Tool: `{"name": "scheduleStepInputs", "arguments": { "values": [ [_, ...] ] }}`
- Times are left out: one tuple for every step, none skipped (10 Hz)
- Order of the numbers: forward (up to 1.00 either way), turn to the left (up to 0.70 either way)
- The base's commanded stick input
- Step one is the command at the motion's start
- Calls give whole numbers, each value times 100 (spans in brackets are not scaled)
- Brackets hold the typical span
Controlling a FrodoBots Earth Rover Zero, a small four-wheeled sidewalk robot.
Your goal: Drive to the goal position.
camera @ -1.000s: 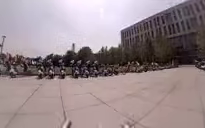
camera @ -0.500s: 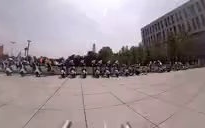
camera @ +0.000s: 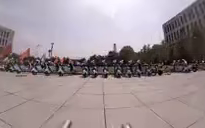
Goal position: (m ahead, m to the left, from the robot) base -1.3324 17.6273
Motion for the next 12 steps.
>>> {"name": "scheduleStepInputs", "arguments": {
  "values": [
    [0,100],
    [0,100],
    [0,100],
    [0,100],
    [0,100],
    [0,76],
    [0,0],
    [0,0],
    [0,0],
    [0,0],
    [0,0],
    [0,0]
  ]
}}
